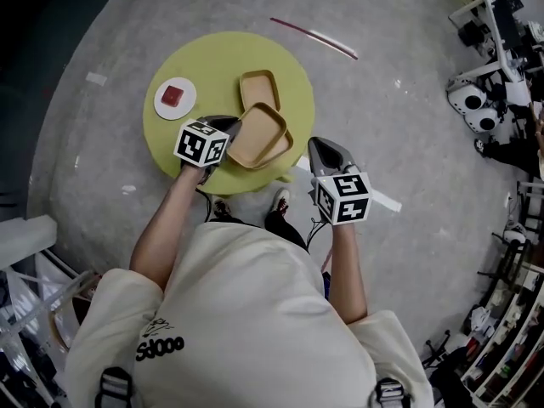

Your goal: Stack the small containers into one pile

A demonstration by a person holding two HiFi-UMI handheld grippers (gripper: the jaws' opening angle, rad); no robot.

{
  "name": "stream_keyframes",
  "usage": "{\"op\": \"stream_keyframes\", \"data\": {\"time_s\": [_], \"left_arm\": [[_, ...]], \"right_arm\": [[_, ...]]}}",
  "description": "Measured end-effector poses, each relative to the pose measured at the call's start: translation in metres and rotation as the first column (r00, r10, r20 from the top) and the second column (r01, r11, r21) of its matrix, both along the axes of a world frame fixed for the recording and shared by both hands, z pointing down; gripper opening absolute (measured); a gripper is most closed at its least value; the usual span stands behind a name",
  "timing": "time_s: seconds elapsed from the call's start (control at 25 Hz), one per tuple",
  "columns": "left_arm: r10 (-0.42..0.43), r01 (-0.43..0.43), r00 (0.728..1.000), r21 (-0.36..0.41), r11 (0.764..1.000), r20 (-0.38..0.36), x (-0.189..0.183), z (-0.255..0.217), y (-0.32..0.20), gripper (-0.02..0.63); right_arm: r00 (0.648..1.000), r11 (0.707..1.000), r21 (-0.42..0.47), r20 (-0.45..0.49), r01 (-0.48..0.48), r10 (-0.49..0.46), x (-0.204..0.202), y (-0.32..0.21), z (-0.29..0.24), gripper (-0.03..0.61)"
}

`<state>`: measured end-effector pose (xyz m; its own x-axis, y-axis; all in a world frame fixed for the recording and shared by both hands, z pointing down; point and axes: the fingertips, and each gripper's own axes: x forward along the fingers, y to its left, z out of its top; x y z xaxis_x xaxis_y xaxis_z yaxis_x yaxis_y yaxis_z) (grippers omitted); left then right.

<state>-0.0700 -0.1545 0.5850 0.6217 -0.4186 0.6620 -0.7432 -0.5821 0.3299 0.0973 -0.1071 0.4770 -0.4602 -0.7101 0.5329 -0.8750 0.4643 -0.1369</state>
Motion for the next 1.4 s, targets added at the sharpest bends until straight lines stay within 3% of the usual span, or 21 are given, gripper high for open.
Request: {"op": "stream_keyframes", "data": {"time_s": [0.32,0.84,1.4], "left_arm": [[0.144,-0.143,0.989,-0.069,0.987,0.023,0.028,0.028,-0.001,0.025],[0.323,-0.307,0.942,-0.157,0.939,0.092,0.063,0.076,-0.002,0.025],[0.334,-0.305,0.933,-0.2,0.931,0.133,0.061,0.101,-0.003,0.025]], "right_arm": [[0.999,0.998,-0.038,-0.004,-0.049,0.049,0.016,0.009,0.013,0.011],[0.994,0.988,-0.112,-0.011,-0.11,0.11,0.043,0.008,0.042,0.011],[0.991,0.98,-0.147,-0.011,-0.13,0.13,0.046,0.006,0.052,0.01]]}}
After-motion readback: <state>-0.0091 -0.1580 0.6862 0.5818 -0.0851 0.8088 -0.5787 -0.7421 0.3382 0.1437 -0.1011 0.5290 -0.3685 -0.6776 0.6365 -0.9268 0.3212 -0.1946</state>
